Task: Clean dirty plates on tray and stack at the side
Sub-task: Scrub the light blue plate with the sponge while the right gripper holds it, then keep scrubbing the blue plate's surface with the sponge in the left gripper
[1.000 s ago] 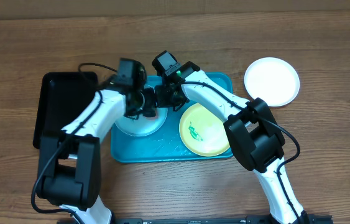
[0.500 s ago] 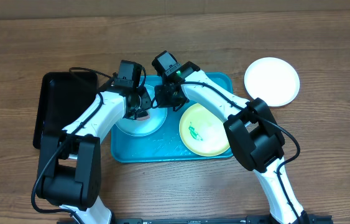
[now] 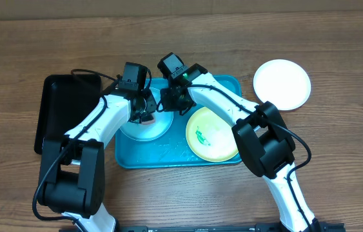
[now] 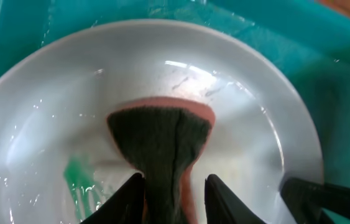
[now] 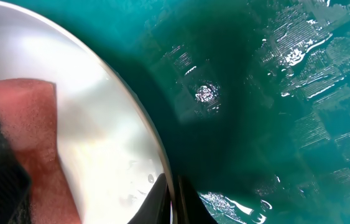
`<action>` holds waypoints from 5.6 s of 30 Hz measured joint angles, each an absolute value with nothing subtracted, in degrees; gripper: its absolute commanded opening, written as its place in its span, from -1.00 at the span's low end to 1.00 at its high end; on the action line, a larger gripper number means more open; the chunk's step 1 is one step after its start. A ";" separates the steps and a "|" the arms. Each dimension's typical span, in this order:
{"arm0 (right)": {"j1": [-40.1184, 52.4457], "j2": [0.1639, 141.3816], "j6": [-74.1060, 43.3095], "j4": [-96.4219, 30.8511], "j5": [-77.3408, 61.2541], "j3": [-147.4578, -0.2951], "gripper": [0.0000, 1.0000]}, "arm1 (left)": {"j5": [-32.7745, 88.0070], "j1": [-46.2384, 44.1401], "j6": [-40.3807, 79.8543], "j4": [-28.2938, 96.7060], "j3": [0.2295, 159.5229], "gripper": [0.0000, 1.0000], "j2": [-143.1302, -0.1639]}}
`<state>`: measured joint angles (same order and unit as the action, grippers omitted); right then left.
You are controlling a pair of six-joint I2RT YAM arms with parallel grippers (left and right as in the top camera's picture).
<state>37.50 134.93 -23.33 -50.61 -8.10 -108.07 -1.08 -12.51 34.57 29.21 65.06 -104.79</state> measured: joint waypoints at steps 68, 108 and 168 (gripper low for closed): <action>37.60 134.93 -23.35 -50.68 -7.25 -108.07 -0.92 | -9.13 -13.91 28.73 34.26 64.77 -0.91 -107.26; 37.60 134.89 -23.33 -50.85 -6.92 -108.07 -0.92 | -11.79 -9.85 20.51 45.19 74.52 -0.91 -113.38; 37.85 134.82 -24.40 -50.61 -5.52 -108.05 -0.92 | 14.70 -2.98 9.47 47.62 75.96 -0.92 -115.24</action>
